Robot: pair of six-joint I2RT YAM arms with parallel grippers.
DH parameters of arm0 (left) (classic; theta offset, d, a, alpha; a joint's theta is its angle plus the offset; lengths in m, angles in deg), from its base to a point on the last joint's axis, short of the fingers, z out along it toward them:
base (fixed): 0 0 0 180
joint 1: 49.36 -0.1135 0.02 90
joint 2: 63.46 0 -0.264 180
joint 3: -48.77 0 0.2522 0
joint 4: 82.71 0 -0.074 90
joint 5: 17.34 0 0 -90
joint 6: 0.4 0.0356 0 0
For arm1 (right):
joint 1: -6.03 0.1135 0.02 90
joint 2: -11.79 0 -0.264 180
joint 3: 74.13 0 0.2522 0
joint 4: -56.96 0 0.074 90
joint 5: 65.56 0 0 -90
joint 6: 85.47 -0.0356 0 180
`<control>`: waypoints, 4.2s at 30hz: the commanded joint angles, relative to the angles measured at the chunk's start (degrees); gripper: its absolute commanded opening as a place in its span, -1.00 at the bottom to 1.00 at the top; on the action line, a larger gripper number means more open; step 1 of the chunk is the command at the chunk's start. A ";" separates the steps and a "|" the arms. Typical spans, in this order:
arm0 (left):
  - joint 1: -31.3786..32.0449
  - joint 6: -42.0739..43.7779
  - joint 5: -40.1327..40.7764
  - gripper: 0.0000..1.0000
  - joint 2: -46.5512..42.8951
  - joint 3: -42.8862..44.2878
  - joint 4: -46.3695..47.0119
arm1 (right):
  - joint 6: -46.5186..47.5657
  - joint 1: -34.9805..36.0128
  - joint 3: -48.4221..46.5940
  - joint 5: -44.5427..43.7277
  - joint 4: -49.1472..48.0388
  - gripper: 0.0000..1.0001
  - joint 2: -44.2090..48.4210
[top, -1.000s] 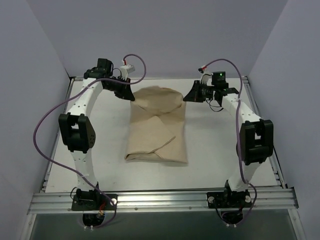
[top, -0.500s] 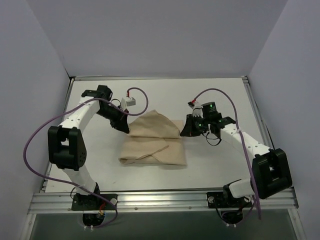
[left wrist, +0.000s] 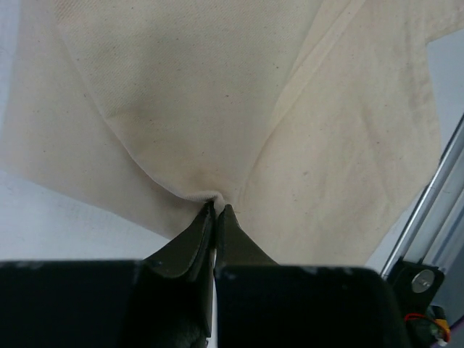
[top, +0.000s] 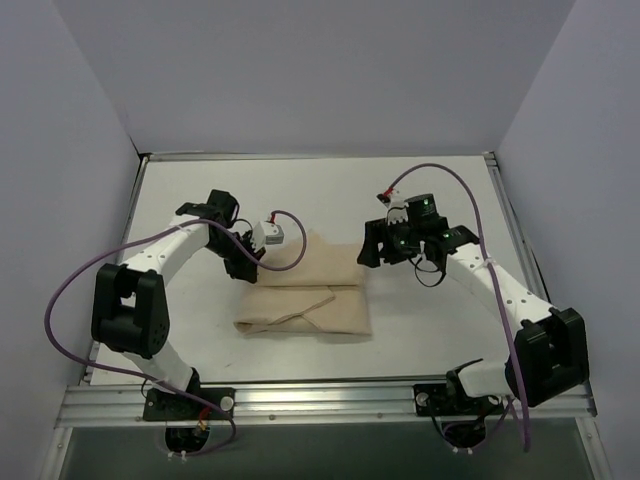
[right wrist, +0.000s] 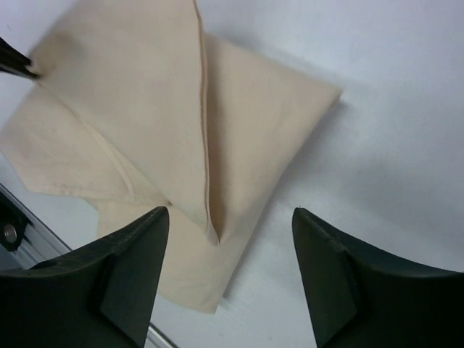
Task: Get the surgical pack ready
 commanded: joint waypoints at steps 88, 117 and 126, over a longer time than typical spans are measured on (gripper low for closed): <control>-11.59 -15.16 0.90 -0.29 -7.36 7.19 -11.97 | -0.48 20.29 -8.63 14.95 -21.12 -1.00 -15.48; -4.92 -25.09 9.53 -0.39 -11.38 -8.38 13.42 | 3.66 48.93 15.45 -28.46 -29.74 -0.12 -7.04; -2.64 -22.11 6.54 -0.28 -24.55 -10.75 13.07 | -11.85 57.56 16.86 -39.11 -29.03 0.35 1.58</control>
